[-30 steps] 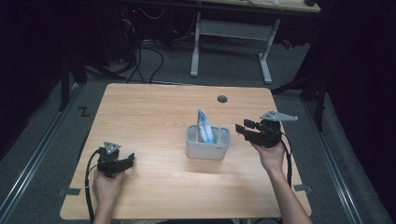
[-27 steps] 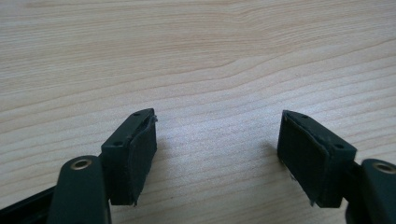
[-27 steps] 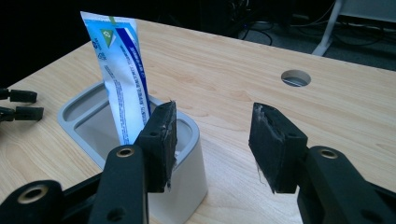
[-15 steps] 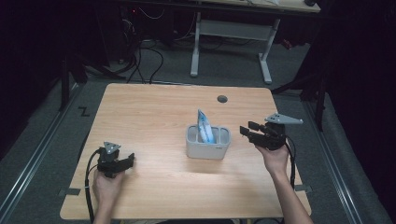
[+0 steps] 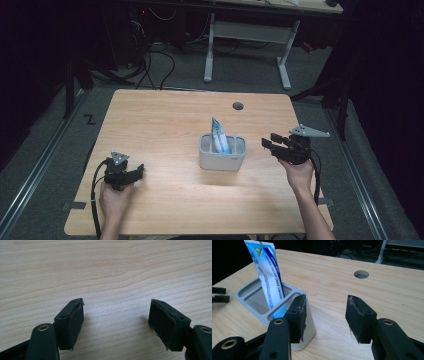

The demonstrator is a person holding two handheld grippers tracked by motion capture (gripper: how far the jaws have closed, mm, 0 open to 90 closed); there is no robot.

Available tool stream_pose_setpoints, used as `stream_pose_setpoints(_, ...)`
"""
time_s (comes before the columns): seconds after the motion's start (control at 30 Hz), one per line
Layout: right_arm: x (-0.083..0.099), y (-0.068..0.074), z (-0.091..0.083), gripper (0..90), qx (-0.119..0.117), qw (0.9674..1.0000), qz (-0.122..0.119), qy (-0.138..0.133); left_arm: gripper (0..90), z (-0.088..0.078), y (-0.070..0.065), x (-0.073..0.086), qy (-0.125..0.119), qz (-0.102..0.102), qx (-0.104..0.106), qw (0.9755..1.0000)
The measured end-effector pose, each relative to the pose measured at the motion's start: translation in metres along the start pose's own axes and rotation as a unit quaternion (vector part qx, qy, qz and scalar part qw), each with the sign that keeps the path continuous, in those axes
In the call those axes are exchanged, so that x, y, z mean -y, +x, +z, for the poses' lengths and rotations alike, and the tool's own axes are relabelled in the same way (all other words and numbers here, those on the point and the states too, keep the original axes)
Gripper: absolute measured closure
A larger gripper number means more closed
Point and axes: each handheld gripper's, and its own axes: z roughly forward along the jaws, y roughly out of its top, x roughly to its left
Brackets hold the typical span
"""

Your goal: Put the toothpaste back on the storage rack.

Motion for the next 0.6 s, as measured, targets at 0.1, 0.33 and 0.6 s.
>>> stream_pose_setpoints(0.1,0.001,-0.001,-0.001,51.2,0.002,1.0,0.002,-0.001,28.8,0.0,0.0,0.0,0.0,0.0,0.0,1.0)
stream_pose_setpoints(0.33,0.006,-0.004,-0.003,51.2,0.002,1.0,0.005,0.0,28.8,0.0,0.0,0.0,0.0,0.0,0.0,1.0)
stream_pose_setpoints(0.6,0.011,-0.005,-0.004,51.0,0.003,0.9999,0.01,0.002,28.8,0.0,0.0,0.0,0.0,0.0,0.0,1.0)
